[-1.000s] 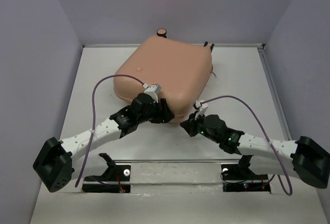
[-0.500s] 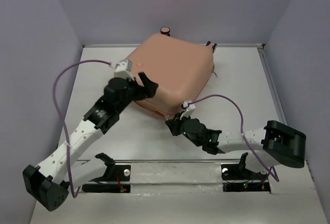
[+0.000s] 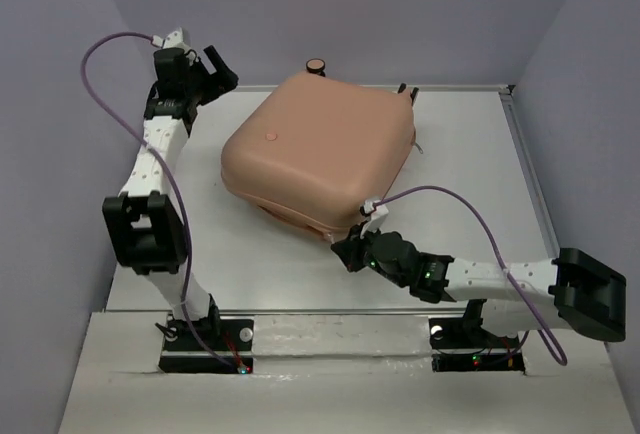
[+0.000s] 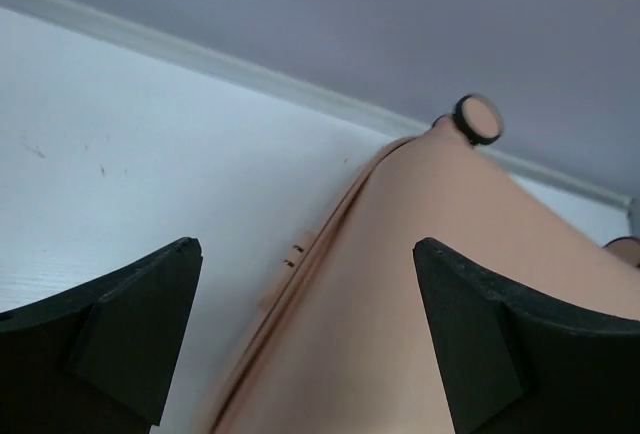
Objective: Pack the luggage
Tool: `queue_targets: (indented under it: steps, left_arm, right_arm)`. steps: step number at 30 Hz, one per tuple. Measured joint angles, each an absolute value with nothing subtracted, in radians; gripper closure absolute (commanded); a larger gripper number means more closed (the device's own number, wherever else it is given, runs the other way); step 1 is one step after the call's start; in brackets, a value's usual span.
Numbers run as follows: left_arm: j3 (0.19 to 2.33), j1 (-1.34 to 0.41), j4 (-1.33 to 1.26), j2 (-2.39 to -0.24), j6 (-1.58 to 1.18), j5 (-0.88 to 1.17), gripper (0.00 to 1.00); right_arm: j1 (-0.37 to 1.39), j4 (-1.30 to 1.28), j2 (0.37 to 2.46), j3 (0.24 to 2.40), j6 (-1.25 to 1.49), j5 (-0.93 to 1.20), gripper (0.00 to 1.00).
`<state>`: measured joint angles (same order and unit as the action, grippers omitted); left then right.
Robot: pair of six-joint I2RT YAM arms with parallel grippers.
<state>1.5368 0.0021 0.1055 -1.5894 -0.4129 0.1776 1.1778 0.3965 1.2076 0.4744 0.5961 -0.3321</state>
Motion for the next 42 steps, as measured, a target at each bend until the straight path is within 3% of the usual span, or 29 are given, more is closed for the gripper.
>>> queue_targets:
  steps: [4, 8, 16, 21, 27, 35, 36, 37, 38, 40, 42]
  left_arm:
    - [1.617, 0.031, 0.136, -1.844, -0.371, 0.28, 0.01]
    - [1.41, 0.023, 0.034, -1.848, -0.416, 0.334, 0.01]
    - [1.019, -0.021, -0.317, -1.592, -0.674, 0.237, 0.02]
    - [0.821, -0.136, -0.587, -1.386, -0.695, 0.181, 0.02]
    - [0.588, -0.171, -0.704, -1.145, -0.684, 0.147, 0.02]
    - [0.503, -0.166, -0.725, -1.036, -0.681, 0.138, 0.01]
    - [0.504, -0.165, -0.724, -1.03, -0.68, 0.137, 0.01]
    - [0.507, -0.165, -0.719, -1.025, -0.678, 0.137, 0.01]
    - [0.512, -0.16, -0.704, -1.016, -0.678, 0.138, 0.01]
    - [0.519, -0.148, -0.654, -0.998, -0.679, 0.144, 0.01]
    - [0.524, -0.133, -0.619, -0.987, -0.68, 0.148, 0.01]
  right_arm:
    - [1.181, 0.343, 1.178, 0.474, 0.591, -0.308, 0.93]
    - [1.182, 0.316, 1.176, 0.48, 0.591, -0.295, 0.93]
    - [1.208, 0.214, 1.277, 0.599, 0.533, -0.321, 0.93]
    - [1.218, 0.144, 1.498, 0.85, 0.402, -0.34, 0.93]
    - [1.172, 0.127, 1.739, 1.11, 0.294, -0.174, 0.93]
    - [1.153, 0.204, 1.782, 1.123, 0.264, -0.068, 0.93]
    - [1.151, 0.207, 1.79, 1.133, 0.264, -0.06, 0.85]
    - [1.151, 0.207, 1.802, 1.15, 0.264, -0.052, 0.43]
    - [1.151, 0.204, 1.813, 1.169, 0.264, -0.049, 0.26]
    - [1.151, 0.207, 1.806, 1.172, 0.289, 0.038, 0.08]
    - [1.185, 0.178, 1.745, 1.155, 0.304, 0.097, 0.02]
